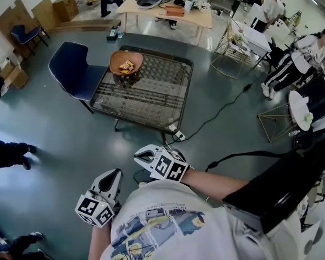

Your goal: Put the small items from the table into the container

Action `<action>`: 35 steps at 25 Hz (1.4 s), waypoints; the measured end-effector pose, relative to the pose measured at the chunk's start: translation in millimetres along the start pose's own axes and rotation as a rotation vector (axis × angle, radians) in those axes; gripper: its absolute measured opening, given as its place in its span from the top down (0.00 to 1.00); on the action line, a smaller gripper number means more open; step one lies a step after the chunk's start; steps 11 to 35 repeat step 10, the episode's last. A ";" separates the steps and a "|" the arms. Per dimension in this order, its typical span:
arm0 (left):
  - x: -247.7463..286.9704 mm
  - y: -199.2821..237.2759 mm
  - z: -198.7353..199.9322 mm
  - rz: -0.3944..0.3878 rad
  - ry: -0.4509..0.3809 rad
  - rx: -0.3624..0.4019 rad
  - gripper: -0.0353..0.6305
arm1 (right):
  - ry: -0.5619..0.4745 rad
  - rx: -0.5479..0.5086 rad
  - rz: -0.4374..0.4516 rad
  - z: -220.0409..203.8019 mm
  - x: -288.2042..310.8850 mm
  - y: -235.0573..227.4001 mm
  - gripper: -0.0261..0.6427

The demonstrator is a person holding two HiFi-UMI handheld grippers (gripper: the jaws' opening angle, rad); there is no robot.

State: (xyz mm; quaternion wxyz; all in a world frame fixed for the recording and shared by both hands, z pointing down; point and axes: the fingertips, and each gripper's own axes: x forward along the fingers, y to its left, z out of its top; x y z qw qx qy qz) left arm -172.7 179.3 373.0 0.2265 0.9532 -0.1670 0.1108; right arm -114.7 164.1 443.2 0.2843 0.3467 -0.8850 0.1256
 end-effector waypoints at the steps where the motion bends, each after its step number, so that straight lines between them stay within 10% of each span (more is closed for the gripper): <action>1: 0.1 0.0 0.0 -0.001 -0.002 0.000 0.93 | 0.001 0.000 0.001 -0.1 -0.2 0.2 0.95; 35: -6.8 -6.9 0.3 0.012 -0.008 -0.014 0.93 | 0.006 -0.014 0.012 3.4 -5.1 7.5 0.95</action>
